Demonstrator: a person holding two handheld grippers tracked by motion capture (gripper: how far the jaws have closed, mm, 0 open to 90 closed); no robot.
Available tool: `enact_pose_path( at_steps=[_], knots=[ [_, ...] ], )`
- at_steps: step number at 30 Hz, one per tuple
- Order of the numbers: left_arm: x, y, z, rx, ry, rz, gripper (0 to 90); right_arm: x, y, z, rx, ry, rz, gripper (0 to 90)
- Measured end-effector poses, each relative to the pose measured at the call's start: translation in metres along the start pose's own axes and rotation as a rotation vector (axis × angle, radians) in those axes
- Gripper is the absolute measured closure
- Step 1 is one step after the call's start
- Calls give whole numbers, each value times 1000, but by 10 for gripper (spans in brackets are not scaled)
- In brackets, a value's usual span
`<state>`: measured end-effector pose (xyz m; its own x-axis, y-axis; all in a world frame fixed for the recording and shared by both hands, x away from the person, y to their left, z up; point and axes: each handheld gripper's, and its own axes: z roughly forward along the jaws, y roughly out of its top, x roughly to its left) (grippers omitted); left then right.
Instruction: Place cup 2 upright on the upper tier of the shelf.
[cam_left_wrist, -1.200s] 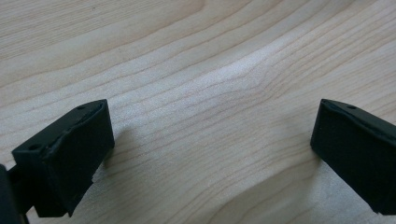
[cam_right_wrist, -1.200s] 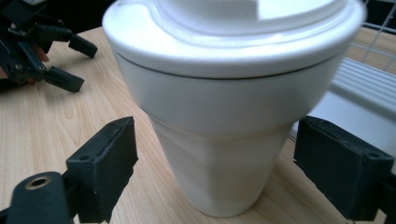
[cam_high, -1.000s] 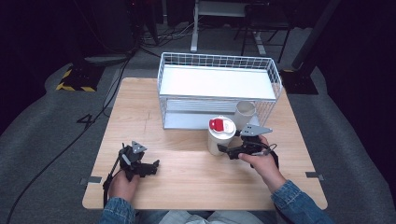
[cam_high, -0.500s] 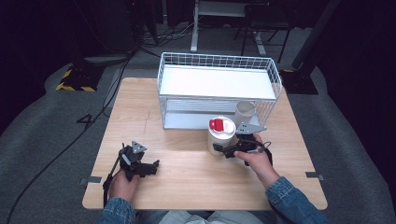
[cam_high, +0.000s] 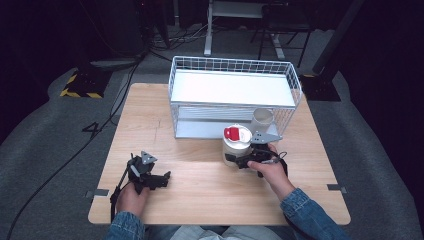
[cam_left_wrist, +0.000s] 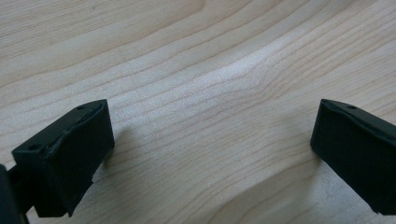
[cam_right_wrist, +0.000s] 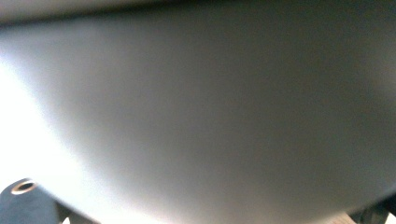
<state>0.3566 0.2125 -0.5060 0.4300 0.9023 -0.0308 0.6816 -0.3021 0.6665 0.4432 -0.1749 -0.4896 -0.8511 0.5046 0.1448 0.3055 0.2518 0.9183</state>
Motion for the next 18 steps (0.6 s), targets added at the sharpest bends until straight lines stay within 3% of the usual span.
enact_pose_path(
  at_steps=[18],
  knots=[
    [0,0,0,0,0,0,0,1,-1,0,-8,-7,-19,114]
  ],
)
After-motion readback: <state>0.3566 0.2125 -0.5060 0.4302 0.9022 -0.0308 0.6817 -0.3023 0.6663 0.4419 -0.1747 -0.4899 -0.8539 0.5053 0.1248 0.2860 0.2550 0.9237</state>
